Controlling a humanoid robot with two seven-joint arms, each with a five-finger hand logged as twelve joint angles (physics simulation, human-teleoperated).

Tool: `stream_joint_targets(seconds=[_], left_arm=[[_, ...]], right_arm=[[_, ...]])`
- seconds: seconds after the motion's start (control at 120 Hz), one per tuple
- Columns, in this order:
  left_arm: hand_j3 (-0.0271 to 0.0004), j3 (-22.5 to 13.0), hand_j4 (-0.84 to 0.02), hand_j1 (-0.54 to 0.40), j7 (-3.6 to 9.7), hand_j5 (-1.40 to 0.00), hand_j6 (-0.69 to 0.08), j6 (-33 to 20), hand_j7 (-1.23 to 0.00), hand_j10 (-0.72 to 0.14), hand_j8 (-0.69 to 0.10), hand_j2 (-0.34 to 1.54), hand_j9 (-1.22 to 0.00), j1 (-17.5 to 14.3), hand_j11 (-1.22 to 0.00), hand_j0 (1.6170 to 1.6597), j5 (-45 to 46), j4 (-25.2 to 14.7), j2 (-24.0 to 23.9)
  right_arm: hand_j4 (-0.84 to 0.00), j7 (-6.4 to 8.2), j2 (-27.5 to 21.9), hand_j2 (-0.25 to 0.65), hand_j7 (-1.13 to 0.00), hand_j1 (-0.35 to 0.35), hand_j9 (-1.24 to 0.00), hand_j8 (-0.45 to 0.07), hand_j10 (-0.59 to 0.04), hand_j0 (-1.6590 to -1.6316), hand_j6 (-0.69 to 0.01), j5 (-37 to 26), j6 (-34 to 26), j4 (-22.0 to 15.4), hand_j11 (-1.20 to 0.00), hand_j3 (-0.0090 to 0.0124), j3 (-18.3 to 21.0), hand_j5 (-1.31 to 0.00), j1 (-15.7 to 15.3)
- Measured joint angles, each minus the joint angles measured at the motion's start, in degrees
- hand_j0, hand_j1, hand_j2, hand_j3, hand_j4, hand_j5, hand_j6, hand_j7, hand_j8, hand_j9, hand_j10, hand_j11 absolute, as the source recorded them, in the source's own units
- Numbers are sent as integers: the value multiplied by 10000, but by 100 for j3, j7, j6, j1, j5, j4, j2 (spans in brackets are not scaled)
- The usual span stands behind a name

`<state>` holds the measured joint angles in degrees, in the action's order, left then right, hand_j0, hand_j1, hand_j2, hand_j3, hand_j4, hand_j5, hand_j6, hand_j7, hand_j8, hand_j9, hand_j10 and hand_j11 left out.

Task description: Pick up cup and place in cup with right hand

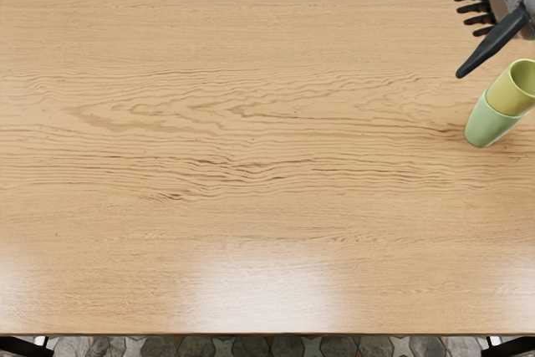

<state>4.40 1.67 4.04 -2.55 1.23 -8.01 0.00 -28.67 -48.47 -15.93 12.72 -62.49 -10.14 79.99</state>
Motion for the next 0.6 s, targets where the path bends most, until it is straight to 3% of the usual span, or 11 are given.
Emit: stream_joint_targets(seconds=[0.183,0.35,0.6], left_arm=[[-1,0,-117,3354,0,-149,-118,0,-149,-116,-118,24,-148,0,-148,16581,0,-1,0],[-1,-1,-117,3355,0,-148,-118,0,-148,-116,-117,24,-148,0,-148,16581,0,0,0],[0,-27,-117,3355,0,-148,-117,29,-148,-116,-117,23,-148,-81,-148,16581,-18,-75,0]], right_arm=[[-72,-21,582,-6,-65,-3450,-68,-61,-56,-16580,-79,861,196,-69,-67,0,-133,-72,129],[-38,-274,1091,-6,-29,-3472,-30,-34,-29,-16580,-43,1913,265,-443,-30,0,-141,-32,88],[-12,-364,1250,-6,-8,-3484,-9,-11,-10,-16581,-14,2274,256,-838,-8,0,-180,-9,-106]])
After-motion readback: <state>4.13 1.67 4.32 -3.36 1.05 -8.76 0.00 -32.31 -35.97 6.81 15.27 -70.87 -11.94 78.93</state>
